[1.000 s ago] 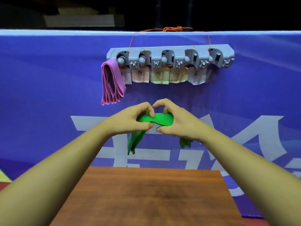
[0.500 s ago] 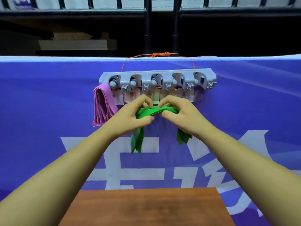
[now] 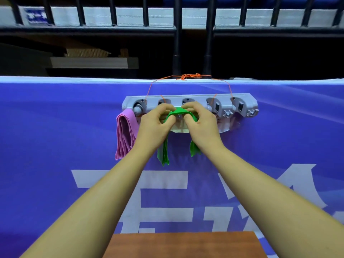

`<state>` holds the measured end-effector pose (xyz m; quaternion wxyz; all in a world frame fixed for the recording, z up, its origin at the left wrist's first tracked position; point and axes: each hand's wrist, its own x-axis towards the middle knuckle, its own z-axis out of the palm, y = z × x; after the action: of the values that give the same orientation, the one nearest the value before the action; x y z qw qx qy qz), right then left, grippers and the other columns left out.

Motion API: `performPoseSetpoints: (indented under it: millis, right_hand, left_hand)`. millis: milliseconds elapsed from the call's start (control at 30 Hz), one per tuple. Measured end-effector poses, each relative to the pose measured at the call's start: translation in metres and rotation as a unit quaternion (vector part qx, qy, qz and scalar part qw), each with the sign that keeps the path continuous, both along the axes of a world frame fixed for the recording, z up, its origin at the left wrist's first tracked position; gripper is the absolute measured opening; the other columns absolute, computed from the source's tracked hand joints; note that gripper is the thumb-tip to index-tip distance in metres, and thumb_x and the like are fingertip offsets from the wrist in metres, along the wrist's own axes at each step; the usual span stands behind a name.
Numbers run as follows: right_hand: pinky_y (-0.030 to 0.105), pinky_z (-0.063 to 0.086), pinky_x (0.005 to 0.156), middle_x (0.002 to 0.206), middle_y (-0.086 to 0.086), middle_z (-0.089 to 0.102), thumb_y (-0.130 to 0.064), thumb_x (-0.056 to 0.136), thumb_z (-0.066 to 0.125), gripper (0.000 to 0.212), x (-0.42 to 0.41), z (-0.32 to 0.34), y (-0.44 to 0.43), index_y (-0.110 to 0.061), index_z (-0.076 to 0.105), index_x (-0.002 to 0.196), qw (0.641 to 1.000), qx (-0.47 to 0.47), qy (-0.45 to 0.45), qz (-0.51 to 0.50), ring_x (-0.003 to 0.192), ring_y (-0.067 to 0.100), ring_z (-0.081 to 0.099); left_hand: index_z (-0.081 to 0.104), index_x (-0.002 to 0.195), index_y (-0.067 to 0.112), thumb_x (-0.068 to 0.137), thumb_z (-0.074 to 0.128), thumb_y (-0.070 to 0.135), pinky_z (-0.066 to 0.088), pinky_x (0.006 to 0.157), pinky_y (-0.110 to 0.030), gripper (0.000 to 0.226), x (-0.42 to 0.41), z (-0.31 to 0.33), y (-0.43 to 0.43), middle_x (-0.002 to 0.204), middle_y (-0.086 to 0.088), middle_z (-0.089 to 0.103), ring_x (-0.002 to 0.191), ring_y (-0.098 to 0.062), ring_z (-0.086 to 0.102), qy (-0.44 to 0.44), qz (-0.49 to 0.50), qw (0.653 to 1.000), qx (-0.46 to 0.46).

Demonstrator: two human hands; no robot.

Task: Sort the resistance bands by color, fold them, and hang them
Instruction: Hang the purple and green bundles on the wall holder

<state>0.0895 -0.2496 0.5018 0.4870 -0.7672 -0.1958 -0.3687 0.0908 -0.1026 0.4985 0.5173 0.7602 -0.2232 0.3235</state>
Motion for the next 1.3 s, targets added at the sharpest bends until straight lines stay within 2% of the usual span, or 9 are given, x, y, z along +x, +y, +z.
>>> performPoseSetpoints:
  millis: [67,267,433,567,633,800,1033,1200,1300]
  right_hand:
    - [0.034,0.050,0.084,0.096,-0.002,0.070,-0.006,0.084,0.051,0.027,0.009,-0.005,0.002,-0.018,0.067,0.103,0.999,-0.022,-0.014,-0.030,0.091,0.016,0.062]
    - [0.035,0.048,0.087,0.103,0.004,0.070,-0.002,0.085,0.051,0.031,0.026,-0.013,0.003,-0.012,0.066,0.110,0.993,-0.082,-0.039,-0.073,0.097,0.020,0.061]
    - [0.022,0.043,0.084,0.105,0.007,0.066,0.003,0.083,0.051,0.031,0.029,-0.010,0.010,-0.008,0.064,0.109,0.988,-0.061,-0.104,-0.095,0.097,0.019,0.057]
    - [0.033,0.046,0.081,0.099,0.006,0.066,-0.002,0.085,0.052,0.026,0.037,-0.012,0.008,-0.010,0.065,0.106,0.987,-0.111,-0.057,-0.103,0.092,0.022,0.059]
    - [0.035,0.049,0.084,0.101,0.002,0.068,-0.006,0.085,0.055,0.027,0.040,-0.021,0.002,-0.014,0.066,0.108,0.989,-0.114,-0.023,-0.087,0.093,0.018,0.062]
    - [0.036,0.052,0.093,0.108,-0.008,0.069,-0.014,0.086,0.060,0.027,0.038,-0.030,0.001,-0.021,0.067,0.111,0.998,-0.052,0.011,-0.020,0.103,0.010,0.064]
    - [0.042,0.051,0.092,0.110,-0.008,0.065,-0.022,0.091,0.060,0.023,0.039,-0.031,0.008,-0.024,0.065,0.113,0.999,-0.007,-0.031,0.011,0.107,0.014,0.062]
    - [0.021,0.052,0.086,0.109,0.000,0.068,-0.005,0.092,0.058,0.026,0.037,-0.030,0.011,-0.022,0.068,0.108,0.997,0.068,-0.019,0.019,0.098,0.005,0.065]
    - [0.025,0.053,0.087,0.107,-0.003,0.068,-0.015,0.092,0.063,0.016,0.037,-0.032,0.011,-0.020,0.070,0.106,0.997,0.066,-0.020,0.029,0.099,0.009,0.066]
  left_hand:
    - [0.071,0.101,0.022,0.087,0.059,0.012,0.046,0.073,-0.015,0.020,0.004,-0.002,-0.003,0.084,0.010,0.071,0.078,0.001,0.063,-0.027,0.040,0.998,0.029]
    - [0.071,0.107,0.018,0.087,0.058,0.010,0.052,0.082,-0.037,0.025,0.019,-0.003,-0.002,0.093,0.003,0.073,0.084,-0.016,0.064,-0.077,0.099,0.989,0.084]
    - [0.067,0.107,0.013,0.091,0.056,0.011,0.050,0.074,-0.036,0.020,0.022,0.002,-0.003,0.090,-0.004,0.071,0.082,-0.024,0.064,-0.141,0.143,0.974,0.104]
    - [0.066,0.109,0.012,0.089,0.052,0.012,0.051,0.079,-0.042,0.024,0.035,-0.003,0.005,0.099,-0.006,0.071,0.093,-0.028,0.063,-0.126,0.132,0.963,0.196]
    - [0.066,0.116,0.015,0.090,0.056,0.012,0.049,0.084,-0.035,0.027,0.039,-0.013,0.010,0.103,-0.002,0.071,0.096,-0.023,0.064,-0.106,0.106,0.966,0.212]
    - [0.066,0.121,0.016,0.092,0.064,0.019,0.044,0.095,-0.014,0.029,0.041,-0.024,0.013,0.118,0.006,0.068,0.106,-0.001,0.060,-0.081,0.013,0.991,0.109]
    - [0.068,0.120,0.017,0.094,0.060,0.011,0.045,0.098,-0.020,0.028,0.044,-0.026,0.003,0.115,0.007,0.067,0.111,-0.004,0.061,-0.067,-0.051,0.996,-0.010]
    - [0.067,0.122,0.020,0.096,0.057,0.019,0.045,0.095,-0.020,0.028,0.050,-0.030,-0.003,0.111,0.000,0.058,0.109,-0.009,0.057,-0.061,-0.045,0.997,-0.014]
    - [0.068,0.121,0.019,0.097,0.054,0.020,0.047,0.097,-0.027,0.027,0.052,-0.029,-0.005,0.112,0.002,0.059,0.110,-0.010,0.058,-0.073,-0.033,0.997,-0.013]
